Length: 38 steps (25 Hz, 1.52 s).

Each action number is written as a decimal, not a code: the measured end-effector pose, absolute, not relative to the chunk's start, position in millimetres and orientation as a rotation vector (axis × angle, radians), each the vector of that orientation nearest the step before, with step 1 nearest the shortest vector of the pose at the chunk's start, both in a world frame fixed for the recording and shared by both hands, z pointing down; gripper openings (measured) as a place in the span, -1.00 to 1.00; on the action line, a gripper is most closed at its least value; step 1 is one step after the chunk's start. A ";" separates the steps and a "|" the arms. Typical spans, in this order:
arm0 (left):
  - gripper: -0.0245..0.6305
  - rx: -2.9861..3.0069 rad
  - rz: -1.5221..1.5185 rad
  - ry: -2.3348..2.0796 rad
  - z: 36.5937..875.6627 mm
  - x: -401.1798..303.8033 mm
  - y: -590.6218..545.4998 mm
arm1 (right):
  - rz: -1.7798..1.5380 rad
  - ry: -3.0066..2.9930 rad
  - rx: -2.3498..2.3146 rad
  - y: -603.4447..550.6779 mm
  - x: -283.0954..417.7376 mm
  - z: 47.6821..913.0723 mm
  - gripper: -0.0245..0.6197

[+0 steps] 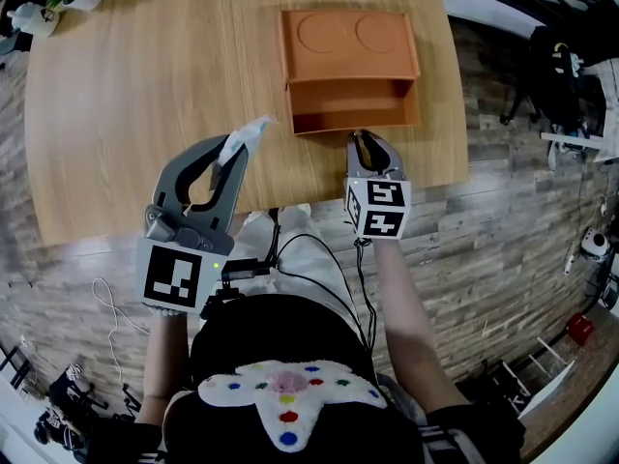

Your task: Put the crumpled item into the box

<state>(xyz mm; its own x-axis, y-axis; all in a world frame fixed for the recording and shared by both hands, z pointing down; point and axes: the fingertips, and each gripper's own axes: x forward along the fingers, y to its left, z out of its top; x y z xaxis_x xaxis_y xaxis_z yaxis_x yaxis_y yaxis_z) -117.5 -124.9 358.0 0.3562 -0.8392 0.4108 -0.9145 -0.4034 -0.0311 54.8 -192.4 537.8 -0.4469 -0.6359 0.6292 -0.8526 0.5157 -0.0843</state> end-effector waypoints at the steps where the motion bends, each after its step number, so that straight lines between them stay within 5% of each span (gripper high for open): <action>1: -0.77 2.415 0.546 -1.579 358.3 -116.0 -124.0 | 0.537 -2.226 1.213 -190.5 55.9 537.6 -0.67; 21: -0.77 2.456 0.536 -1.552 351.2 -118.1 -116.2 | 0.514 -2.223 1.296 -175.3 59.6 519.3 -0.60; 26: -0.77 2.505 0.519 -1.545 337.8 -118.5 -117.7 | 0.511 -2.258 1.414 -173.3 67.1 481.1 -0.90; 38: -0.77 2.613 0.472 -1.540 299.8 -109.4 -116.5 | 0.328 -2.387 1.500 -156.8 71.7 378.5 -0.90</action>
